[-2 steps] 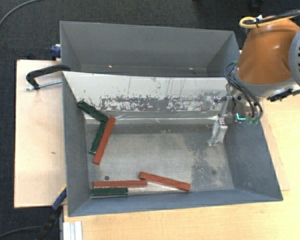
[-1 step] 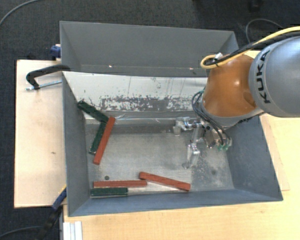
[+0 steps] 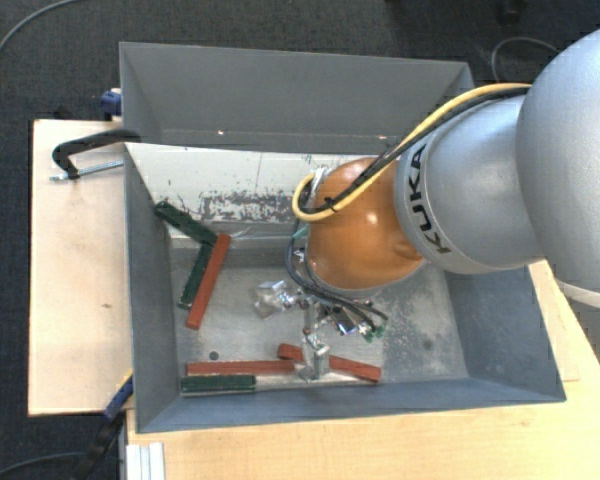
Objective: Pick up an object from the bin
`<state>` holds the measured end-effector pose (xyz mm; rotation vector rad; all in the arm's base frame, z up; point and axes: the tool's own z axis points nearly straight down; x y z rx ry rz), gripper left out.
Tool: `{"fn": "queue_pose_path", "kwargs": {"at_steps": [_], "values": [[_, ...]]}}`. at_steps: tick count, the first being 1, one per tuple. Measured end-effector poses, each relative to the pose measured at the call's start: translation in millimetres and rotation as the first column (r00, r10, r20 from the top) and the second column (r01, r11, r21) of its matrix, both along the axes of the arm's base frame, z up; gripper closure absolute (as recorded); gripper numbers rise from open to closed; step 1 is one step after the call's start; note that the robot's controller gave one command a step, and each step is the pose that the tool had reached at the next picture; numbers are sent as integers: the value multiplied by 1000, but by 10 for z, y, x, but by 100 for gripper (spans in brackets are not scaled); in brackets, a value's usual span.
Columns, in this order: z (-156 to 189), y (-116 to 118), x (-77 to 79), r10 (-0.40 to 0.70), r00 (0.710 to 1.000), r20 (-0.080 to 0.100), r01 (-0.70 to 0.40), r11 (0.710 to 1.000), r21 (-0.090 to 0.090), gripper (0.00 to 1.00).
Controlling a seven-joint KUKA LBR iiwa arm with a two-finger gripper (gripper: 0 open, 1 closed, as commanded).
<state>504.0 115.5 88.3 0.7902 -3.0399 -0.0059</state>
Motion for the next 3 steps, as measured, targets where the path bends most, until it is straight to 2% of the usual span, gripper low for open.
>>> {"fn": "queue_pose_path", "kwargs": {"at_steps": [1,2,3], "values": [[-182,-132,-44,93,996,1,-93,996,-3,0],[-178,-128,-41,93,996,2,-93,996,-3,100],[1639,-409,159,218,976,17,-218,976,-4,100]]}}
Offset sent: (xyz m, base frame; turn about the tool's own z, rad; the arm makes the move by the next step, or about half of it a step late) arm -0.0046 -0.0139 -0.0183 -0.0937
